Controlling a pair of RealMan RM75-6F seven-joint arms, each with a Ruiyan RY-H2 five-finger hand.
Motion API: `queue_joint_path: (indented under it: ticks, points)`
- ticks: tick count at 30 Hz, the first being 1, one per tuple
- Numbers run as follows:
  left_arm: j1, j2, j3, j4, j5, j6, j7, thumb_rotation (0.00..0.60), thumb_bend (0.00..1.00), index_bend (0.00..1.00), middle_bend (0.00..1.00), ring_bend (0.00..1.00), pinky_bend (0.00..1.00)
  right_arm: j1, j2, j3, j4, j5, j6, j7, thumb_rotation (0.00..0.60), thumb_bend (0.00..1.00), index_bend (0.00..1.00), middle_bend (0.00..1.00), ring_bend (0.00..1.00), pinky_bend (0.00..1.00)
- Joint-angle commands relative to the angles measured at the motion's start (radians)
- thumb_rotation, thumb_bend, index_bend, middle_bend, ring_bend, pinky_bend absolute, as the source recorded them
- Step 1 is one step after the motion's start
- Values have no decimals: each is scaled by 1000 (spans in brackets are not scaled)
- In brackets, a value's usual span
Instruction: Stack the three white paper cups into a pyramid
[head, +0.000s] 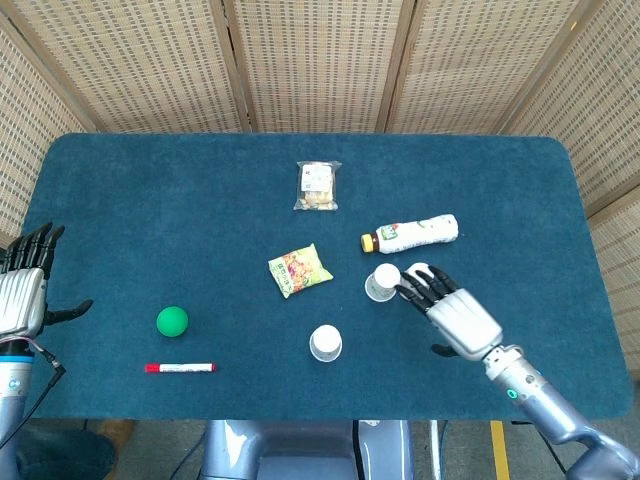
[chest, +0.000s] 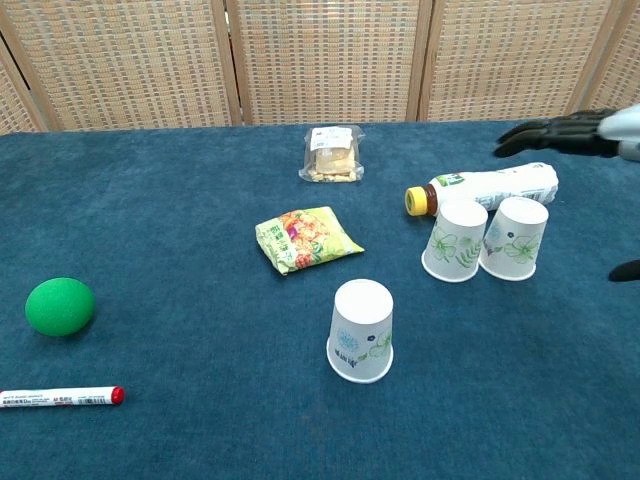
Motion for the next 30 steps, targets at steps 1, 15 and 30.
queue_joint_path:
  ticks: [1,15,30]
  points:
    - [8,6,11,-5,34,-4,4,600,0,0,0,0,0,106,-15,32,-91,26,-128,-38,600,0,69,78,0,49]
    - [14,42,-1,-10,80,-60,-28,600,0,0,0,0,0,281,-342,83,40,362,-245,-354,600,47,194,218,152,215]
    - [24,57,-19,-15,90,-84,-53,600,0,0,0,0,0,306,-479,62,139,455,-158,-399,600,191,372,419,388,437]
